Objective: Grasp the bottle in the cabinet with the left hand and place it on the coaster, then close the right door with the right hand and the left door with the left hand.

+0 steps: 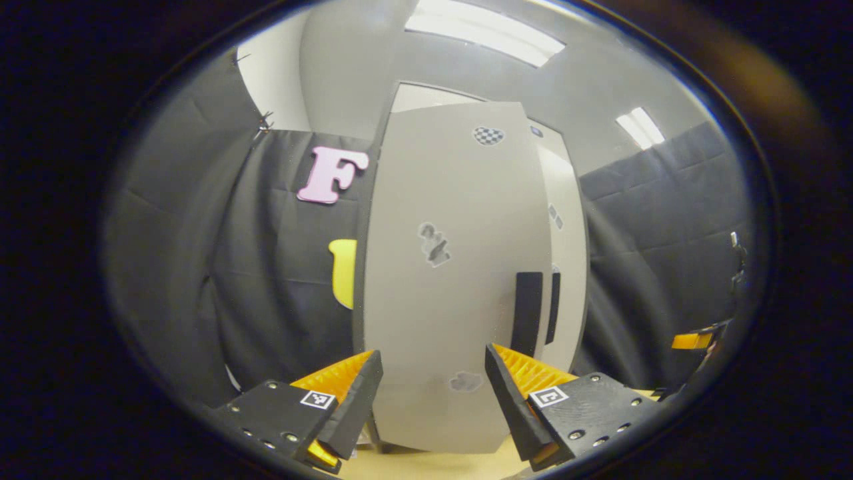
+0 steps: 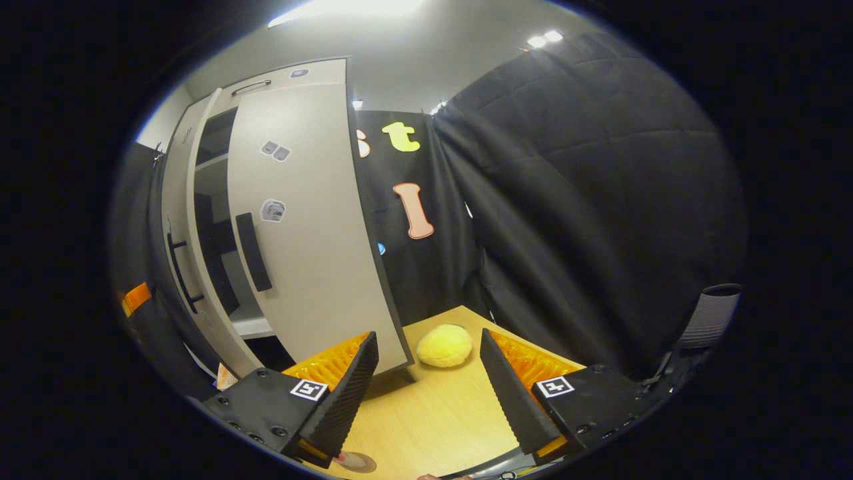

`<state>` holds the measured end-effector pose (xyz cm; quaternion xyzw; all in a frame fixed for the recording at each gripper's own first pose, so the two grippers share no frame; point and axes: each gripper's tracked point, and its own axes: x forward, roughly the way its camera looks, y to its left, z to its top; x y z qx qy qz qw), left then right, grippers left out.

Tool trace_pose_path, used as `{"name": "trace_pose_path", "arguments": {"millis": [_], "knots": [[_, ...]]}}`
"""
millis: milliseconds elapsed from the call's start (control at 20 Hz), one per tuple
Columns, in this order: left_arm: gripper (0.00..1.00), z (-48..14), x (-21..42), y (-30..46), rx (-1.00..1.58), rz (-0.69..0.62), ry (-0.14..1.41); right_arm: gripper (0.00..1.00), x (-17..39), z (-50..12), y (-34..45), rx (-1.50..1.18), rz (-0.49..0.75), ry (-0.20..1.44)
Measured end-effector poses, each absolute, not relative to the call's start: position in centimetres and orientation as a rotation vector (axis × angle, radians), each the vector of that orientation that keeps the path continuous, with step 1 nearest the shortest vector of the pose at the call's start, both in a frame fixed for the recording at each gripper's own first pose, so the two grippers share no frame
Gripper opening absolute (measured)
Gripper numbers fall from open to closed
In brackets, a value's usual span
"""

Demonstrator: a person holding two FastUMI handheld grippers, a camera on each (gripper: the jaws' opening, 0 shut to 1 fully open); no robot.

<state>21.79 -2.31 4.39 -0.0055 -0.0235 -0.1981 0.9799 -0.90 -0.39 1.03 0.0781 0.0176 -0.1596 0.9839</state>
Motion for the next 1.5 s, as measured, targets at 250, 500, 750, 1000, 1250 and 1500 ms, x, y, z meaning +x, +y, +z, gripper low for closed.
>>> {"name": "trace_pose_path", "arguments": {"millis": [250,500,750,1000,1250,1500], "knots": [[0.96,2.9,20.3,4.2,-0.037,-0.243,-0.027,0.98,2.1,3.5,3.3,0.088,-0.196,-0.017],[0.96,2.9,18.2,7.6,-0.036,-0.141,-0.060,0.97,3.0,6.3,4.7,0.048,-0.121,-0.057],[0.89,3.0,18.2,8.1,0.002,-0.097,-0.077,0.98,3.5,6.8,5.6,0.018,-0.102,-0.068],[0.90,2.4,18.0,7.4,-0.034,-0.138,-0.077,0.98,3.6,6.6,6.8,-0.007,-0.078,-0.036],[0.89,1.7,18.6,6.1,-0.053,-0.169,-0.047,0.98,3.2,7.0,7.6,-0.017,-0.070,-0.055],[0.90,1.4,19.3,5.7,-0.081,-0.177,-0.042,0.98,2.7,5.5,6.6,0.013,-0.098,-0.021]]}}
